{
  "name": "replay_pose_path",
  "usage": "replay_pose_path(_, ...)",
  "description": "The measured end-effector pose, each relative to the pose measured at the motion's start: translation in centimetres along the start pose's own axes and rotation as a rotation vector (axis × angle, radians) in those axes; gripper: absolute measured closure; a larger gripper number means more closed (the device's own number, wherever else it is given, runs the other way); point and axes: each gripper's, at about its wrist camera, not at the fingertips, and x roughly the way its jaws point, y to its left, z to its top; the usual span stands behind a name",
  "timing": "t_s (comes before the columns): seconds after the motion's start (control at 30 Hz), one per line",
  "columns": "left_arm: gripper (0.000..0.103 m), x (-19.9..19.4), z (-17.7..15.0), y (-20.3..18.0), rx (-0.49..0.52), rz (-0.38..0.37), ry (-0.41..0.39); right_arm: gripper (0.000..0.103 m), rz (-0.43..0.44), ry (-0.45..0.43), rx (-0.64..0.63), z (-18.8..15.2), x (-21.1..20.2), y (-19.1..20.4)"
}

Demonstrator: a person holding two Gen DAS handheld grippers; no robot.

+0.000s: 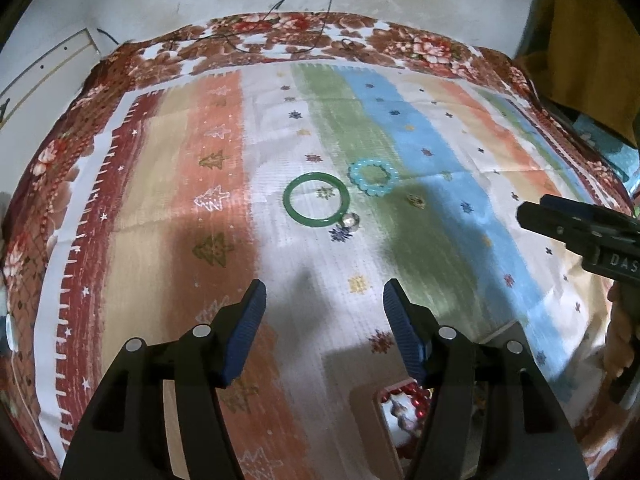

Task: Organize jewelry
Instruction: 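Lift both open tools away from the tin toward the green bangle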

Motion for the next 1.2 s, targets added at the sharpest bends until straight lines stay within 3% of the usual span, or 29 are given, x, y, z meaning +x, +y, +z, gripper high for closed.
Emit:
replay_pose_path(0.57, 0.039, 4.1, 3.1, 0.6, 0.02, 0.045, 0.03, 0.031, 0.01, 0.04, 0.018, 2.7, 4.0, -0.8)
replay_pose_path(1.2, 0.037, 8.7, 5.9, 2.3, -0.013, 0.042, 0.079, 0.029, 0.003, 0.103, 0.068, 4.9, 9.2, -1.7)
